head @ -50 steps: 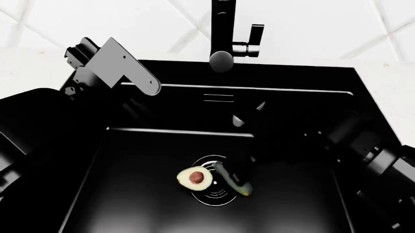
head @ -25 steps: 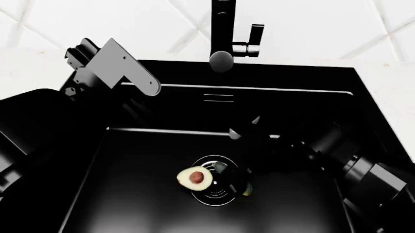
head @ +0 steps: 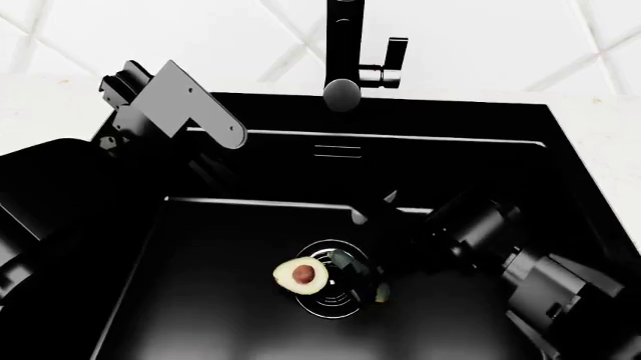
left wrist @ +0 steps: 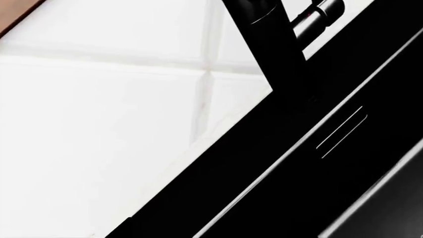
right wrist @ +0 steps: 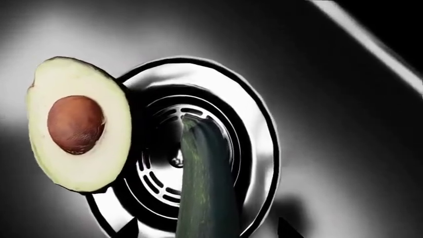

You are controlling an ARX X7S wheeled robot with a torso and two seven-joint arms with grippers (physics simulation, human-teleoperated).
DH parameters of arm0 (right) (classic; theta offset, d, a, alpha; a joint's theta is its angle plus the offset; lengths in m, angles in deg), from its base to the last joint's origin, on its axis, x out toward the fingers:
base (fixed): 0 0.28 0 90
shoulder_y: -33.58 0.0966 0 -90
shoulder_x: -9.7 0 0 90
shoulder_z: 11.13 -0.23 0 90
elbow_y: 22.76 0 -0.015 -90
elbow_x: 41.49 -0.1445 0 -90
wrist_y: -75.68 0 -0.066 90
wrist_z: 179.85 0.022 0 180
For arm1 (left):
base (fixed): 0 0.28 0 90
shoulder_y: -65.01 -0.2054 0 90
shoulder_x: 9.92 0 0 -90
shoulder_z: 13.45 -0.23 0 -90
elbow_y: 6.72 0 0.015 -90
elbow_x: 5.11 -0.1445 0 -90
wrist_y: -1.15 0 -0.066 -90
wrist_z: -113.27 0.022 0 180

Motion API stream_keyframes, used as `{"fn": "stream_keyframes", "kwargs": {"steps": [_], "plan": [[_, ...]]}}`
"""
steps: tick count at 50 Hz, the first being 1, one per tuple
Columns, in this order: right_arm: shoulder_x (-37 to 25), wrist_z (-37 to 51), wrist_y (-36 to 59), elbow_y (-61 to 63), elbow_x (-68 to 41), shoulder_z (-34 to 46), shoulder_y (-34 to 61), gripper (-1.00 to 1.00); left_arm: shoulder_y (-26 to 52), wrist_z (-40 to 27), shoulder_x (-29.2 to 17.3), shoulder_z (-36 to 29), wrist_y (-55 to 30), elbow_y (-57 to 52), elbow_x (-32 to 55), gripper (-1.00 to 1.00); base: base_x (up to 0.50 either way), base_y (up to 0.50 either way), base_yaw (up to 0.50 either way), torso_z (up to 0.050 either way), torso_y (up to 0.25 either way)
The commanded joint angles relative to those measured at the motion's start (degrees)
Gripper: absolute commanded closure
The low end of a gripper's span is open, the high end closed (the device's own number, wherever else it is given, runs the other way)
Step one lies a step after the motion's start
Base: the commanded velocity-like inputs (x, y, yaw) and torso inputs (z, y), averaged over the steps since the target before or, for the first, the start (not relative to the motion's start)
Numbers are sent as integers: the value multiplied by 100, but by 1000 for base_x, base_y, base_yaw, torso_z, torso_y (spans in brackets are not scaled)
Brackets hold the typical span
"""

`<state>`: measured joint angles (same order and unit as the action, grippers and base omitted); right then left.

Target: Pick up the fruits and vegetables and place them in the sink. Turn on the sink faucet to wash them. Then turn the sink off and put them in the tray.

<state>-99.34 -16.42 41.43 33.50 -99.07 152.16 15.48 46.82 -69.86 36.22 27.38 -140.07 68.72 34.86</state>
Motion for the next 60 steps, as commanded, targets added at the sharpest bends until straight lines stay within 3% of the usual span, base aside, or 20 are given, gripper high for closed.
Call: {"fn": "stream_keyframes", "kwargs": {"steps": [1, 32, 33, 45, 60], "plan": [[192, -170, -141, -364, 131, 108, -72, -100, -9, -7, -18, 14, -3, -8, 17, -100, 0, 0, 0, 0, 0], [427, -342, -243, -856, 276, 272, -255, -100, -49, -10, -21, 13, 47, 28, 10, -100, 0, 0, 0, 0, -1], [412, -320, -212, -804, 257, 265, -254, 100, -51, -12, -26, 15, 45, 22, 13, -100, 0, 0, 0, 0, 0], [206, -112, 38, -350, 149, 218, -138, 100, -66, -29, -45, 41, 46, -3, 41, -100, 0, 0, 0, 0, -1], [-784, 1066, 662, 1386, -563, -415, -28, 100, -3, 1, -8, 15, 1, -7, 42, -100, 0, 0, 0, 0, 0]]}}
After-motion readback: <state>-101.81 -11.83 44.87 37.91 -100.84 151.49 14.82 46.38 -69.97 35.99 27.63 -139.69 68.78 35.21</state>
